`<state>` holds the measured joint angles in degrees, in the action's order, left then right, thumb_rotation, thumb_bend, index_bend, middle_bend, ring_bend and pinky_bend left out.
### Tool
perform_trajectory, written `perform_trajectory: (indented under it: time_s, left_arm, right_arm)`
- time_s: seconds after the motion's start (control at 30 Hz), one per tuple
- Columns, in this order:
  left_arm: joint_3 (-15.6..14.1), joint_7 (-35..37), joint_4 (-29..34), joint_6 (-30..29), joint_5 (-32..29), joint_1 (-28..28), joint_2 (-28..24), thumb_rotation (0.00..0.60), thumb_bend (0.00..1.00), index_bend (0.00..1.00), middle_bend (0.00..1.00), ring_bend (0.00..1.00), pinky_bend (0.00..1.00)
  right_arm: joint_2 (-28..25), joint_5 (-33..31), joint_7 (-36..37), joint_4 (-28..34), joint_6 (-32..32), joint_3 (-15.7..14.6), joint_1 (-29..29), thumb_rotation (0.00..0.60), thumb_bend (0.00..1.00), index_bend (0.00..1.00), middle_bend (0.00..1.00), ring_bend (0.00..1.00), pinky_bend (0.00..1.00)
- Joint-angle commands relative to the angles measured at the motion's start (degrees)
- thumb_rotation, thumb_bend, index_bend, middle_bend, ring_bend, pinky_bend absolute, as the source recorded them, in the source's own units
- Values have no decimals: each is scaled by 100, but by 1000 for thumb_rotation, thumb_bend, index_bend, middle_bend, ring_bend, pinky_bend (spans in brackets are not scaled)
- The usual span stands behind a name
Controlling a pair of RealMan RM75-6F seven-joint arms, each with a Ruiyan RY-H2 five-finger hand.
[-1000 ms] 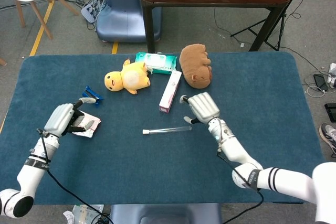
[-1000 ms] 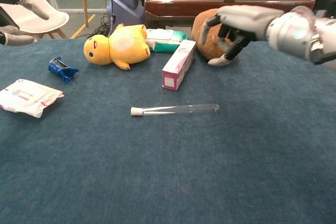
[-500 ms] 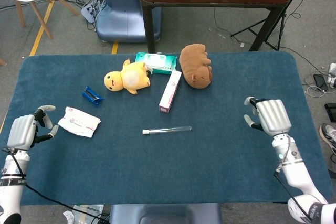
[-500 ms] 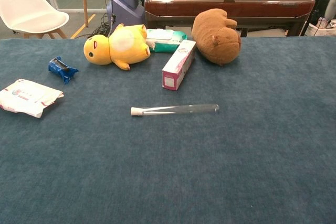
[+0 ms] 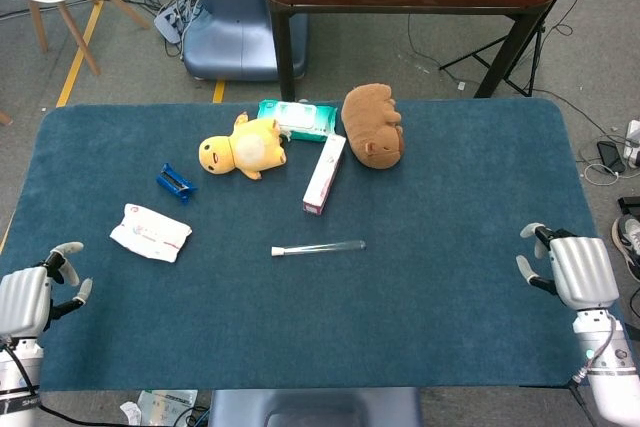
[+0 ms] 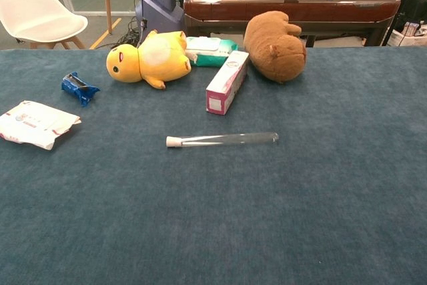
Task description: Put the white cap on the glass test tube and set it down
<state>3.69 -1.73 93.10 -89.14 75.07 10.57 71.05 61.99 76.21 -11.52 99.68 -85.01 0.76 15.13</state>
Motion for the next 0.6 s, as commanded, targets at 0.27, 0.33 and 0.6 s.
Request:
perform_trajectory:
  time_s: [0.27,0.33,0.6]
  left_arm:
    - [-67,-285,314,-157,331,-193,-13,600,288,313,622,552,561]
    - [-74,-327,353,-153,342,-230,-13,600,288,314,622,552,561]
    - [-31,-420,442,-101,383,-294,-61,600,288,318,622,552,561]
  right_arm:
    - [86,273,174,-52,36,-18,-200,600,324,422,608,560,712]
    - [104,311,209,-78,77,6,-205,600,325,421,608,560,712]
    - [177,489,297,-189,159,70,-231,600,324,422,608,559,712]
